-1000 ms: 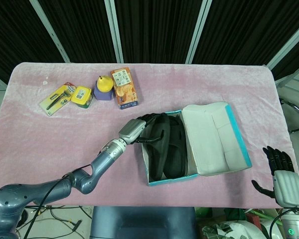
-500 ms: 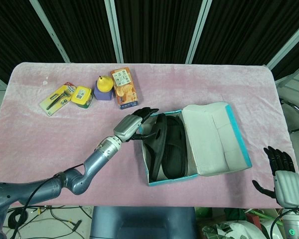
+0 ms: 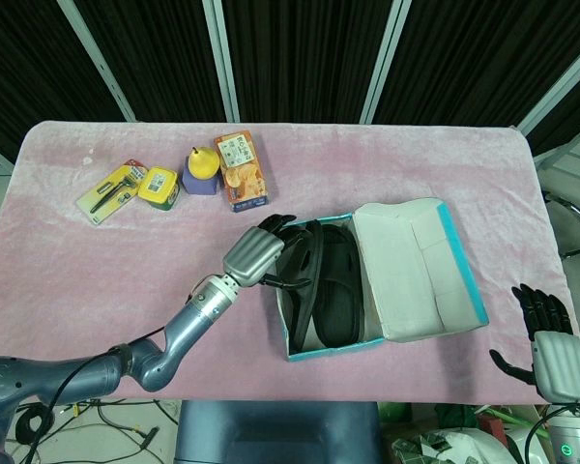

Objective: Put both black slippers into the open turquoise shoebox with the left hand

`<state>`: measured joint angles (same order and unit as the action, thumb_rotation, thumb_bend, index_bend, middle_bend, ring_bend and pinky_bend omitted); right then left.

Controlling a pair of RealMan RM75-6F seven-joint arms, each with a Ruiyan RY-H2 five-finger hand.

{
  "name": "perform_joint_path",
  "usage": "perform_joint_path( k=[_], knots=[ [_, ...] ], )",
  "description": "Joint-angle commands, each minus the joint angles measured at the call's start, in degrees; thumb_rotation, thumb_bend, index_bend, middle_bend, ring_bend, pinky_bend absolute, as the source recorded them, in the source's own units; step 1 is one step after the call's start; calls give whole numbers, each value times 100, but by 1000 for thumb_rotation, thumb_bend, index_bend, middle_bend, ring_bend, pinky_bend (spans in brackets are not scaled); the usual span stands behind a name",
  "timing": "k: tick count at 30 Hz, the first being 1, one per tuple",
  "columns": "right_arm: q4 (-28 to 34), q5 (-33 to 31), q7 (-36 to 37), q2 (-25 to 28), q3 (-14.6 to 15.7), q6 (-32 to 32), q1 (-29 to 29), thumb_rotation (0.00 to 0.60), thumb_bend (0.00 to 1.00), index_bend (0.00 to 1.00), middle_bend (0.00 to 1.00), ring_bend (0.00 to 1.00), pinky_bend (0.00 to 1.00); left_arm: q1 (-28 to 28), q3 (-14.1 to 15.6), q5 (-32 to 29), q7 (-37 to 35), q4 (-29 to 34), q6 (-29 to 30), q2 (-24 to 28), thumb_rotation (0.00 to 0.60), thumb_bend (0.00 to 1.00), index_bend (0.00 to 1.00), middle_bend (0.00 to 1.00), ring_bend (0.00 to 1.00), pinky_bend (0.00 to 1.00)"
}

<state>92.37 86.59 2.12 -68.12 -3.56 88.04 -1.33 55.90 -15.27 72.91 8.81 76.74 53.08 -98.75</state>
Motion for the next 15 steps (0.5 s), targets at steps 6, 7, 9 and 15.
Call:
perform_joint_path(
  k=[6,7,9,15],
  knots=[
    [-13,-12,32,5,2,12,19,600,110,61,45,0,39,273,-66,-183,479,-142,-65,-362,0,0,182,234,83,137],
    [-18,-15,38,5,2,13,22,600,110,61,45,0,39,302,-79,-190,504,-158,-76,-388,0,0,181,234,83,137],
    [-27,-22,54,2,3,15,28,600,110,61,45,0,38,353,-108,-213,559,-184,-91,-438,0,0,179,233,83,137],
    [-82,-54,122,-9,5,22,55,600,110,61,45,0,38,406,-109,-481,897,-189,-199,-447,0,0,163,237,83,137]
  ],
)
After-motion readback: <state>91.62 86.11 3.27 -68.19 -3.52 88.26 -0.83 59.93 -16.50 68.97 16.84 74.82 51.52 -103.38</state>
